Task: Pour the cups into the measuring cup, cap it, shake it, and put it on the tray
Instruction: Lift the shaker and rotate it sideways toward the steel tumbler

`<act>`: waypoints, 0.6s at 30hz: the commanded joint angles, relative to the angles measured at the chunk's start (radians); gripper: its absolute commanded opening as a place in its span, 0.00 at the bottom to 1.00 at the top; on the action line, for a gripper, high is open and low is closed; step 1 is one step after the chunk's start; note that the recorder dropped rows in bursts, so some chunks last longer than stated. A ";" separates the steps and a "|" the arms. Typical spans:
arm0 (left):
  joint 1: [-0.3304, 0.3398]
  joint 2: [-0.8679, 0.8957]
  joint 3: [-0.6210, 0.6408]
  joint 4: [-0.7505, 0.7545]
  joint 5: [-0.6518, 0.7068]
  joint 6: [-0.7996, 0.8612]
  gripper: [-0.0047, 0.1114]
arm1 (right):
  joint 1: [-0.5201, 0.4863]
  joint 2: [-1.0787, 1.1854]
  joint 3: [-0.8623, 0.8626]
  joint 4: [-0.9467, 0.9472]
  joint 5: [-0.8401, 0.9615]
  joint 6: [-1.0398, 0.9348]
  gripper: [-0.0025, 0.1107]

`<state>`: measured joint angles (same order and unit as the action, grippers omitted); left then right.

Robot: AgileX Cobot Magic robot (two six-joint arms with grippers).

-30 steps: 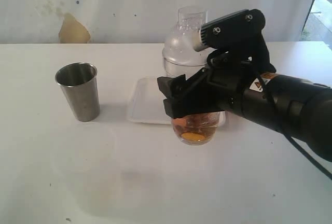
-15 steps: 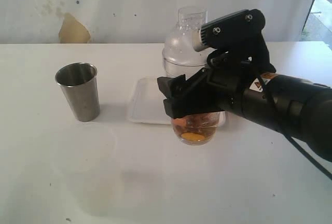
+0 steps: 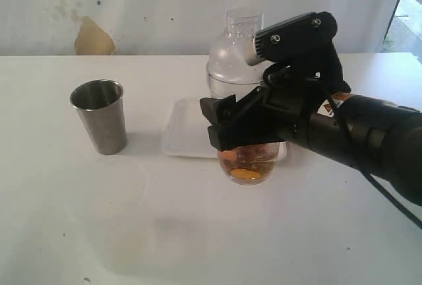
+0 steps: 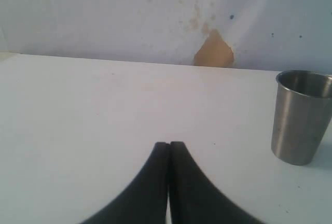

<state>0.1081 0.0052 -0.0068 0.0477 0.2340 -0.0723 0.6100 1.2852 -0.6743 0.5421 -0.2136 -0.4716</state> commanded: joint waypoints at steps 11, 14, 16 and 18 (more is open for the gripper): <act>0.000 -0.005 0.007 -0.007 0.000 -0.005 0.04 | -0.004 0.053 -0.038 -0.137 -0.041 -0.213 0.02; 0.000 -0.005 0.007 -0.007 0.000 -0.005 0.04 | -0.004 0.086 -0.065 -0.137 -0.052 -0.300 0.02; 0.000 -0.005 0.007 -0.007 0.000 -0.005 0.04 | -0.004 0.110 -0.084 -0.137 -0.057 -0.342 0.02; 0.000 -0.005 0.007 -0.007 0.000 -0.005 0.04 | -0.004 0.132 -0.096 -0.137 -0.057 -0.372 0.02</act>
<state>0.1081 0.0052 -0.0068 0.0477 0.2340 -0.0723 0.6100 1.4011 -0.7418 0.4198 -0.2114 -0.7805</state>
